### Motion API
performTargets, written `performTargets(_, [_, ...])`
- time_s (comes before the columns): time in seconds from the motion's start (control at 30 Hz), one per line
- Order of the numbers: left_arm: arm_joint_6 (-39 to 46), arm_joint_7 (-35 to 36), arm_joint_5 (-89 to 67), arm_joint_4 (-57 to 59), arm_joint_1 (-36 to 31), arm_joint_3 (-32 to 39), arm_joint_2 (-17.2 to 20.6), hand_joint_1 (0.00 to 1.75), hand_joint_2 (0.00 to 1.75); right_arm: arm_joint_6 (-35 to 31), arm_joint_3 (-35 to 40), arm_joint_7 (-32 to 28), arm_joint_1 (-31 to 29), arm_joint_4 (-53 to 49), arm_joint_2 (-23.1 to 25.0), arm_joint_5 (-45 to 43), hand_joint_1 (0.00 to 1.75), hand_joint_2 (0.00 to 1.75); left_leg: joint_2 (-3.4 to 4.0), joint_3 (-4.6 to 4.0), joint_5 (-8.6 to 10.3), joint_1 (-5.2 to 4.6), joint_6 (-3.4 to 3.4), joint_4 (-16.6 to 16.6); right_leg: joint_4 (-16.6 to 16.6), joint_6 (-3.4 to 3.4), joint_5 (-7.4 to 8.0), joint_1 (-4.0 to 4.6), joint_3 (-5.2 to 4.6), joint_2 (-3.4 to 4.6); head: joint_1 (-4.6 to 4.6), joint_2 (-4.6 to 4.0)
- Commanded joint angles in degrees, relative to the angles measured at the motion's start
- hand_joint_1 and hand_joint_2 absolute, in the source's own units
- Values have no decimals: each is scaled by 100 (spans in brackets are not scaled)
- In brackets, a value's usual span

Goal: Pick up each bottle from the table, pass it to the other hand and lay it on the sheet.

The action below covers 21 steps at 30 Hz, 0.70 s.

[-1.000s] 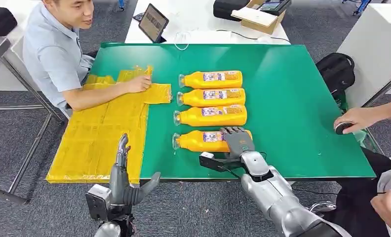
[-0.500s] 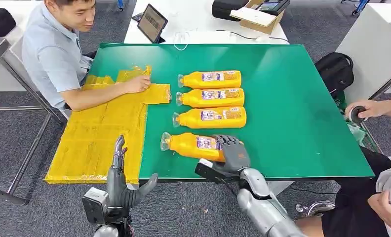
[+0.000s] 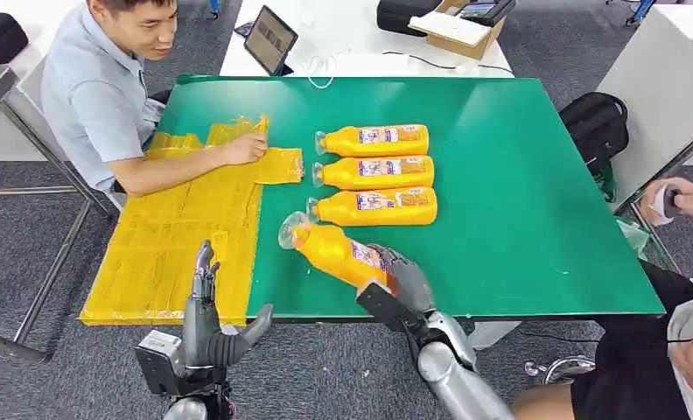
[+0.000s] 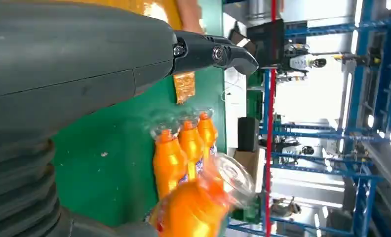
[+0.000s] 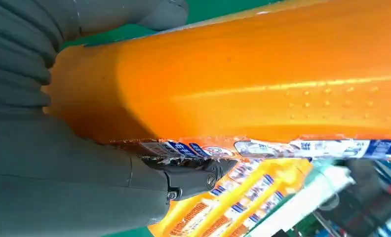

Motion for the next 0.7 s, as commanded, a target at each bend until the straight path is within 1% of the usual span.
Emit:
performTargets(0.03, [-806,196,77,252,-82,-175,156,0,175,-143,-114,-398,503,-1446,364,-625,175,175,2,9,-14,2,-7,5,9,-15,-15,3,7,3,0,0])
performTargets(0.07, [-887,215,-2,237,-71,-261,177,0,175,-228,-24,-501,540,-1494,386,-550,175,175,4,3,-9,0,-5,1,4,-10,-10,1,1,4,0,0])
performTargets(0.1, [-947,243,-37,229,-65,-319,184,0,175,-276,72,-544,565,-1499,410,-472,175,175,7,18,-19,4,-7,3,3,-14,-18,5,15,7,0,0])
performTargets(0.13, [-947,243,-37,229,-65,-319,184,0,175,-276,72,-544,565,-1499,410,-472,175,175,1,7,-9,0,-5,-2,2,-9,-11,0,4,1,0,0])
performTargets(0.17, [-947,243,-37,229,-65,-319,184,0,175,-276,72,-544,565,-1499,410,-472,175,175,3,17,-18,2,-7,2,4,-14,-19,3,16,2,2,0])
performTargets(0.27, [-1143,350,-40,206,-106,-419,191,0,175,-276,289,-588,547,-1403,477,-396,175,175,4,3,-9,1,-5,-3,0,-10,-9,1,3,4,0,0])
performTargets(0.3, [-1255,382,46,189,-113,-438,179,0,175,-243,395,-594,529,-1312,521,-389,175,175,6,7,-12,2,-6,-3,1,-12,-11,2,6,6,2,0])
performTargets(0.33, [-1381,410,149,158,-127,-457,171,0,175,-251,533,-602,520,-1171,597,-352,175,175,11,33,-30,5,-12,4,9,-23,-28,6,30,11,0,0])
performTargets(0.37, [-1505,461,278,148,-147,-469,160,0,175,-360,688,-628,492,-1005,630,-192,175,175,15,34,-36,5,-15,12,18,-27,-34,6,28,15,0,0])
performTargets(0.4, [-1511,462,287,122,-167,-483,154,0,175,-419,816,-669,466,-844,675,-109,175,175,10,4,-11,4,-8,0,3,-14,-9,4,1,10,2,0])
performTargets(0.43, [-1514,469,293,104,-185,-494,146,0,175,-525,892,-701,459,-727,723,-39,175,175,18,13,-15,5,-10,0,2,-17,-11,5,9,19,2,0])
performTargets(0.47, [-1530,493,402,74,-222,-485,120,0,175,-738,1122,-779,418,-500,724,221,175,175,21,18,-20,7,-12,1,3,-20,-14,8,13,22,2,0])
performTargets(0.5, [-1590,527,540,43,-245,-475,99,0,175,-807,1236,-782,408,-354,751,291,175,175,16,4,-9,5,-7,-5,-3,-12,-4,5,1,17,0,0])
performTargets(0.53, [-1634,558,626,-39,-260,-495,105,0,175,-845,1353,-797,405,-180,795,313,175,175,18,12,-15,7,-9,-2,-1,-17,-10,8,7,19,0,0])
performTargets(0.63, [-1640,578,669,-123,-251,-515,115,0,175,-932,1434,-837,414,-61,824,331,175,175,5,-1,-5,9,-6,-5,-5,-11,-6,10,-2,4,2,0])
performTargets(0.67, [-1640,578,669,-123,-251,-515,115,0,175,-932,1434,-837,414,-61,824,331,175,175,11,11,-12,13,-8,-5,-5,-15,-11,14,8,10,2,0])
performTargets(0.7, [-1641,579,672,-137,-240,-520,121,0,175,-934,1433,-839,407,-56,809,324,175,175,9,0,-6,9,-5,-5,-3,-10,-7,9,-3,8,0,0])
